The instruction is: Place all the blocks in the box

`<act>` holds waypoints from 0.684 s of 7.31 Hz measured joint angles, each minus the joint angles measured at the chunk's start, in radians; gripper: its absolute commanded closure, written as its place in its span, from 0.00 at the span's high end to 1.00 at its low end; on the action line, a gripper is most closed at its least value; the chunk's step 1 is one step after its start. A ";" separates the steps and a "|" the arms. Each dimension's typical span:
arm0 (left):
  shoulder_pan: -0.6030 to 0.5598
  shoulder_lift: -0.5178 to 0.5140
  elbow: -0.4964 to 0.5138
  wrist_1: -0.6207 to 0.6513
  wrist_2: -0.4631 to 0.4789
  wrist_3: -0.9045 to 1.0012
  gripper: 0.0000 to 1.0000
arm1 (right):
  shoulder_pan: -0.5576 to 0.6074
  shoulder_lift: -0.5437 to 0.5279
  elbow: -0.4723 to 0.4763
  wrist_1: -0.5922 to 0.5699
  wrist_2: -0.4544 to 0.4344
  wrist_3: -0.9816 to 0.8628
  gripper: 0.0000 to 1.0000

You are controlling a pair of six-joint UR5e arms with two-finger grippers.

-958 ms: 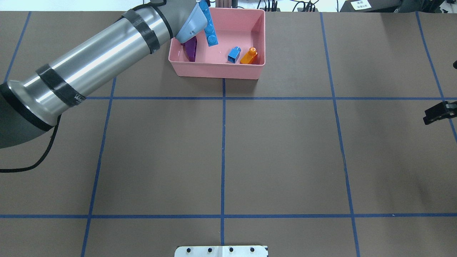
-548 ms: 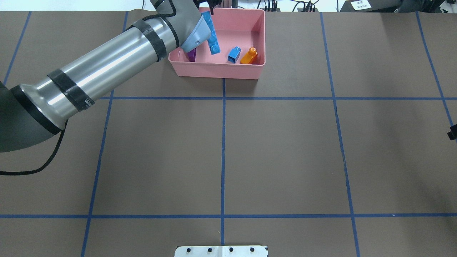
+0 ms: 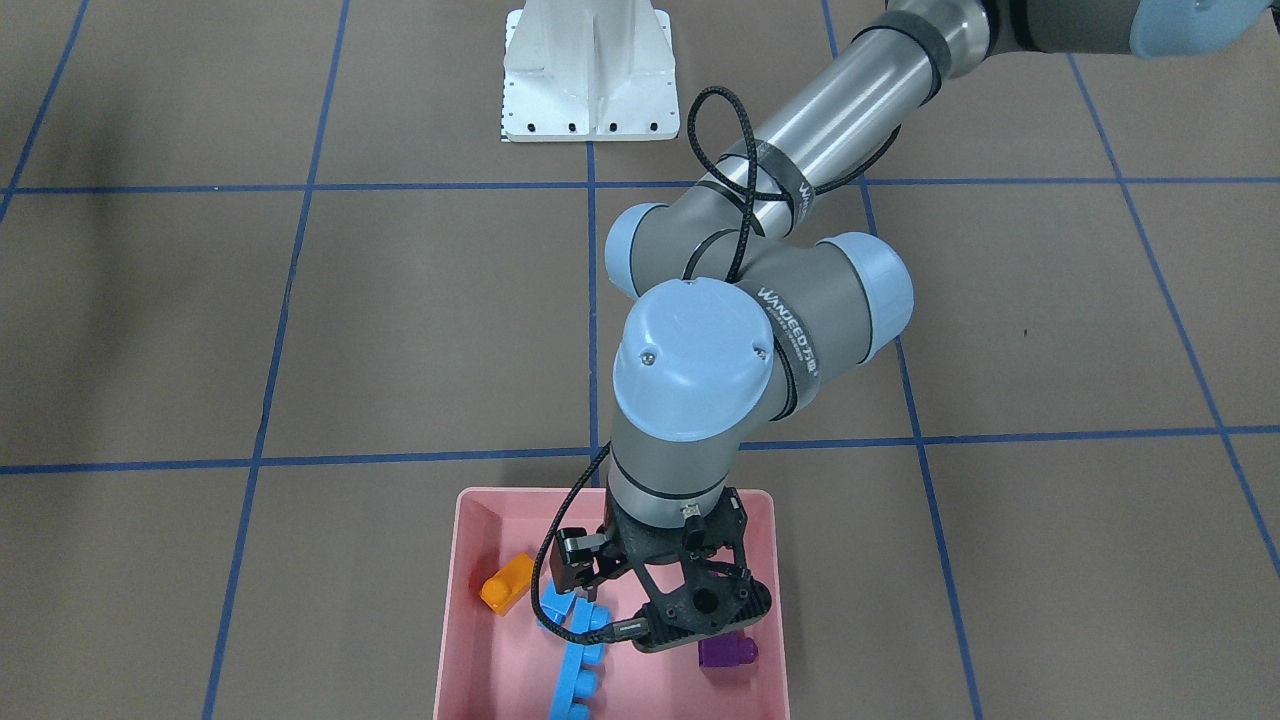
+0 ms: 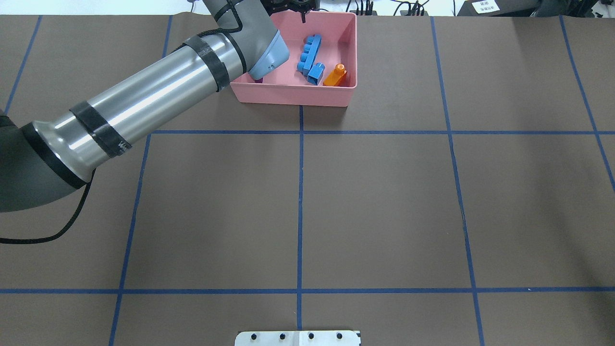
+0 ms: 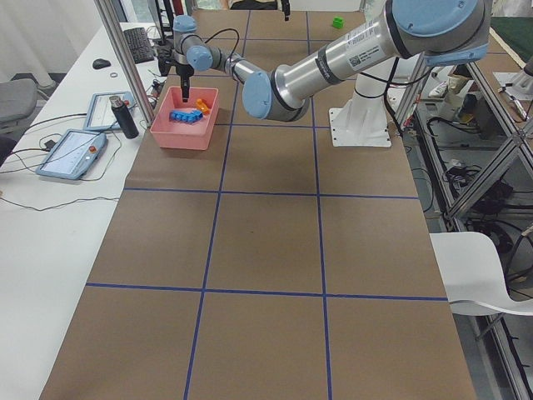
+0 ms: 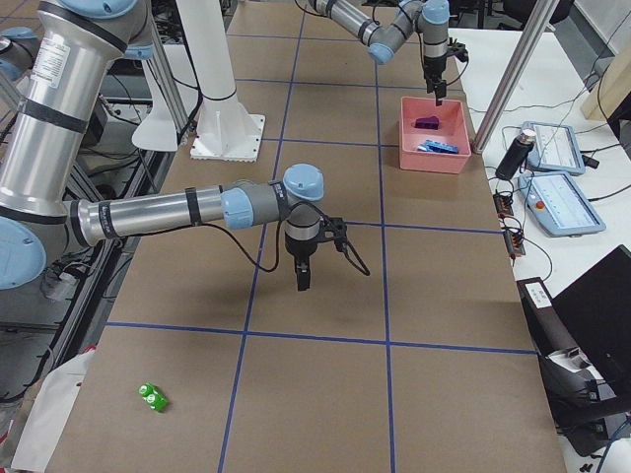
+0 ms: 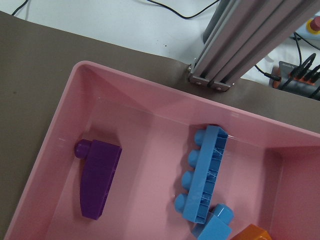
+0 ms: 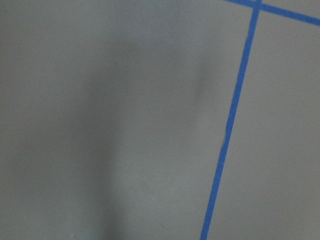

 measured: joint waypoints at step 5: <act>-0.059 0.375 -0.351 0.013 -0.134 0.439 1.00 | 0.151 -0.379 -0.272 0.620 0.121 0.000 0.99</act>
